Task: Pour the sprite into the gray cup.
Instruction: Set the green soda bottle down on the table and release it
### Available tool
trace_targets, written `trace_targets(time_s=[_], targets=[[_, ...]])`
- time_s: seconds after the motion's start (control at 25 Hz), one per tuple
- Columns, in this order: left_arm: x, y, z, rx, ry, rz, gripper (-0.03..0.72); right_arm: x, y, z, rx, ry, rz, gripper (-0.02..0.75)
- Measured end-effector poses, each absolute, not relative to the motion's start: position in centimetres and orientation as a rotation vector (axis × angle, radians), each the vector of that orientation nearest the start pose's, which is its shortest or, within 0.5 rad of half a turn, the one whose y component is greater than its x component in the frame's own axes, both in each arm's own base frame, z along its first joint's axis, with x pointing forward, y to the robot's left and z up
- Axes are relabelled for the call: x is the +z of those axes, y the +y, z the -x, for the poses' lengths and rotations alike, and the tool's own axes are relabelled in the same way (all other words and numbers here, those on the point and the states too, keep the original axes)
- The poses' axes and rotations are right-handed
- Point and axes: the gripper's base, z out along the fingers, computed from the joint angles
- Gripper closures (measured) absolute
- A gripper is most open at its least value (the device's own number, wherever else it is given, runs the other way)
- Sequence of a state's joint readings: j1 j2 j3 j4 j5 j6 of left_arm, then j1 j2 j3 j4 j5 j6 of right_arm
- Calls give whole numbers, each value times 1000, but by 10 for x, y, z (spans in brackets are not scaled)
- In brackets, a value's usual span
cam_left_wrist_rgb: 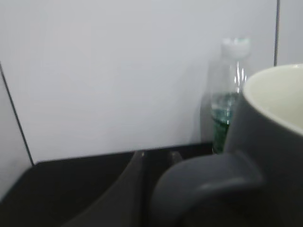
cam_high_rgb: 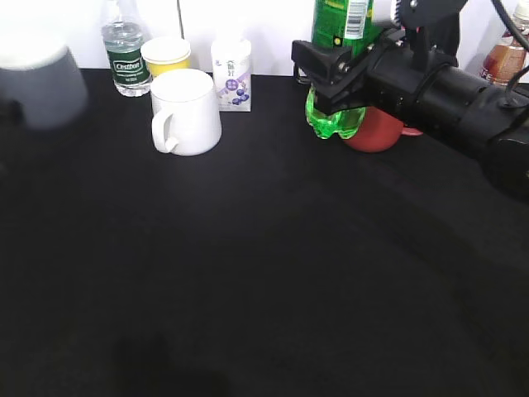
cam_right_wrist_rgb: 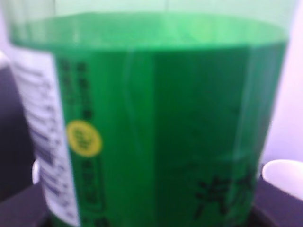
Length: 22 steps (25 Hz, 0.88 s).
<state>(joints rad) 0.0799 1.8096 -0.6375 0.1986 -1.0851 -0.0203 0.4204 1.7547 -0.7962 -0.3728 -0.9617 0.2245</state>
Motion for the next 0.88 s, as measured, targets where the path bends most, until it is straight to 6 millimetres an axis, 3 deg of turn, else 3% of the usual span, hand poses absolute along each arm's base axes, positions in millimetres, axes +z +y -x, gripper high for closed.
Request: trace_targets(time_s=[0.12,0.2,0.36,0.48,0.6,0.68,0.88], targets=[[148,11,-358,-32,1617,-148,601,232,160,-313,562,1435,499,281],[136,11,-373,-37,1624,-157,601,244,139,-319,508,1427,437,281],[128,7,-398,-48,1600,-194,601,250,54,-342,302,1451,203,281],[123,6,-411,-57,1592,-189,601,225,10,-356,175,1497,81,281],[117,-3,-418,-74,1612,-211,601,179,2,-380,115,1558,59,281],[114,-5,-423,-77,1616,-217,601,164,1,-395,107,1552,59,281],[106,-6,-424,-95,1620,-197,599,164,1,-397,108,1522,59,281]])
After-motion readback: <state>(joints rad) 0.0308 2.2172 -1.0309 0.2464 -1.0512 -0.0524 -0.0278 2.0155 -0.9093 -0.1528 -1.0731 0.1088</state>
